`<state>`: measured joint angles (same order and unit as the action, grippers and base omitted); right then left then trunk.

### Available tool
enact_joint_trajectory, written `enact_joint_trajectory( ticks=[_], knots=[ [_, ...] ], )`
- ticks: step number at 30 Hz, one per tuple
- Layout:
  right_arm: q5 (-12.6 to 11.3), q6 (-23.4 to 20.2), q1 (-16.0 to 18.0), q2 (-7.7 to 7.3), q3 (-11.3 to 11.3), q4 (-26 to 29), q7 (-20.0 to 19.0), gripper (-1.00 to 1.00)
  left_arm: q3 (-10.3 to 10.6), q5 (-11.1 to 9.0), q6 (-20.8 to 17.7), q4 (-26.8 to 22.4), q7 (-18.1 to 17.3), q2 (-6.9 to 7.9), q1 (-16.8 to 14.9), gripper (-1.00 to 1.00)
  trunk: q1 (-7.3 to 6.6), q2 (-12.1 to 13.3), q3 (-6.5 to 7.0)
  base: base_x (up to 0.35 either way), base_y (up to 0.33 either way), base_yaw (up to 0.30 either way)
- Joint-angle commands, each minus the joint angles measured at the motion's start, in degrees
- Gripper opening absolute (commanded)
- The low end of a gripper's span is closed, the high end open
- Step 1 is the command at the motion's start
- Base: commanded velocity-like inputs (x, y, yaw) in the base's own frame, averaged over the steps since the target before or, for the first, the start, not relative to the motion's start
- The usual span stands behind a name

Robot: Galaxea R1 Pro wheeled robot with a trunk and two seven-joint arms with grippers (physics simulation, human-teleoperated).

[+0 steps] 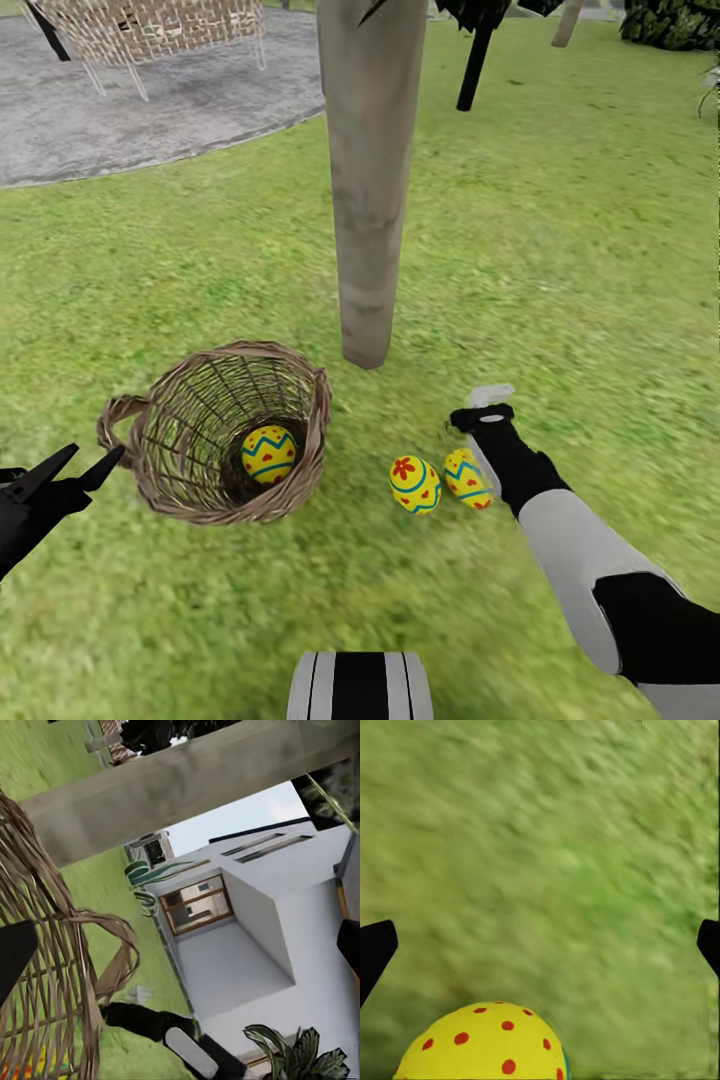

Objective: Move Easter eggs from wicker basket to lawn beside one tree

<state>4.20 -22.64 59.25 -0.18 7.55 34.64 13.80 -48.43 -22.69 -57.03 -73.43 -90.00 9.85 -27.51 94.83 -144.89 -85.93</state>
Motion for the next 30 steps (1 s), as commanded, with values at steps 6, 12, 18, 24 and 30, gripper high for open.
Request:
enact_joint_trajectory(
  ticks=[6,12,18,24,30],
  knots=[
    [-1.0,-20.6,-6.6,-2.12,-4.4,26.3,-7.2,1.0,0.3,0.1,-0.3,0.0,0.0,4.46,0.0,1.0,-0.14,0.1,1.33,0.0,0.0,0.0],
    [-1.4,-34.9,-15.9,-3.77,-11.9,47.2,-40.6,1.0,0.6,0.3,-0.6,0.3,0.0,7.67,-0.1,1.0,-0.3,0.2,2.66,0.0,0.0,0.0],
    [-1.4,-35.0,-18.5,-6.88,-20.9,47.5,-71.1,1.0,0.6,0.4,-0.6,0.3,0.0,7.76,-0.1,1.0,-0.45,0.2,3.99,0.0,0.0,0.0],
    [-1.4,-35.0,-20.2,-7.52,-30.5,47.5,-84.8,1.0,0.7,0.4,-0.5,0.4,0.0,7.73,-0.1,1.0,-0.61,0.3,5.32,0.0,0.0,0.082],
    [-1.4,-34.9,-20.4,-7.55,-31.5,47.5,-86.8,1.0,0.8,0.4,-0.6,0.4,0.0,7.72,-0.1,1.0,-0.76,0.4,6.65,0.0,0.0,0.277]
  ],
)
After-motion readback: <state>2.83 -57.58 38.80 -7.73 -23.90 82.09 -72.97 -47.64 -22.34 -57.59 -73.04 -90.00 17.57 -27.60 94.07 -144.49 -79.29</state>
